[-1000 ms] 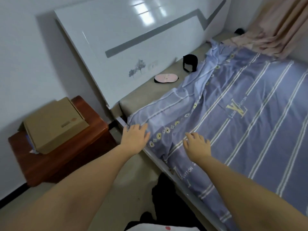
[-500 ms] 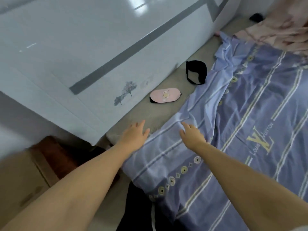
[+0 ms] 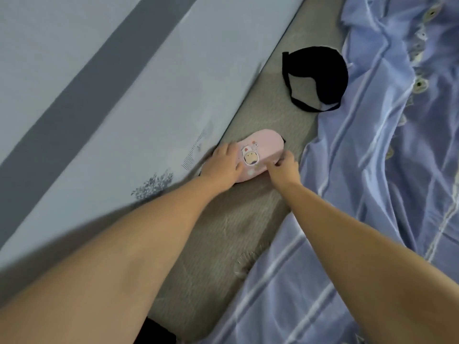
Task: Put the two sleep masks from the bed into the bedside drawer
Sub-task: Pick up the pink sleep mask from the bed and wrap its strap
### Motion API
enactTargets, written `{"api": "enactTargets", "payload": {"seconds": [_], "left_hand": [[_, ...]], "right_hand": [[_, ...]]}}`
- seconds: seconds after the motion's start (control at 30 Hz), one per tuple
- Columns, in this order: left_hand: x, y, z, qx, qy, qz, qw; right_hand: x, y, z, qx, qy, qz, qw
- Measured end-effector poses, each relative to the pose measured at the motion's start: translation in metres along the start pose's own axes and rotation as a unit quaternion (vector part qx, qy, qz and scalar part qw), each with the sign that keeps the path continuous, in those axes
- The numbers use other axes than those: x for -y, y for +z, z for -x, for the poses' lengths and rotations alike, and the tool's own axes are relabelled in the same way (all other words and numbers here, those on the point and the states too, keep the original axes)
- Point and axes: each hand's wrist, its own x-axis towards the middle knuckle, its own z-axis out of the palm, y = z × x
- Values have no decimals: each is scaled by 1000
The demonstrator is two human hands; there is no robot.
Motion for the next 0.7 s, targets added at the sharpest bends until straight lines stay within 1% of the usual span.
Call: {"api": "enactTargets", "payload": {"seconds": [0.07, 0.13, 0.23, 0.27, 0.3, 0.33, 0.37, 0.4, 0.43, 0.5, 0.53, 0.6, 0.67, 0.7], "left_hand": [[5, 9, -11, -14, 5, -10, 1000], [5, 15, -16, -43, -10, -21, 999], [-3, 18, -17, -78, -21, -71, 994], [-5, 17, -17, -84, -18, -66, 994], [-6, 14, -15, -85, -20, -27, 996], [-8, 8, -13, -79, -32, 51, 995], [-11, 2, -9, -62, -52, 147, 986], [-15, -5, -2, -35, -70, 240, 968], [-21, -12, 7, -8, -78, 312, 947], [-35, -30, 31, 22, -73, 397, 915], [-42, -39, 45, 27, -66, 428, 901], [-56, -58, 72, 22, -41, 471, 881], [-72, -82, 96, 15, -7, 492, 871], [-81, -95, 109, 17, 8, 504, 864]], "right_hand": [[4, 5, -17, -25, 26, -25, 999], [7, 8, -27, -38, 46, -42, 997], [5, 10, -28, -45, 58, -36, 997], [4, 9, -26, -42, 59, -40, 997], [3, 5, -22, -35, 62, -53, 996], [2, 1, -18, -31, 65, -77, 994], [3, -6, -12, -28, 69, -107, 991], [3, -14, -4, -24, 72, -143, 987], [5, -23, 6, -22, 69, -179, 981], [13, -45, 30, -13, 36, -217, 975], [17, -58, 44, -6, 8, -202, 979], [27, -83, 77, 11, -76, -128, 989], [41, -111, 113, 49, -174, -37, 983], [49, -124, 131, 74, -207, 16, 975]]}}
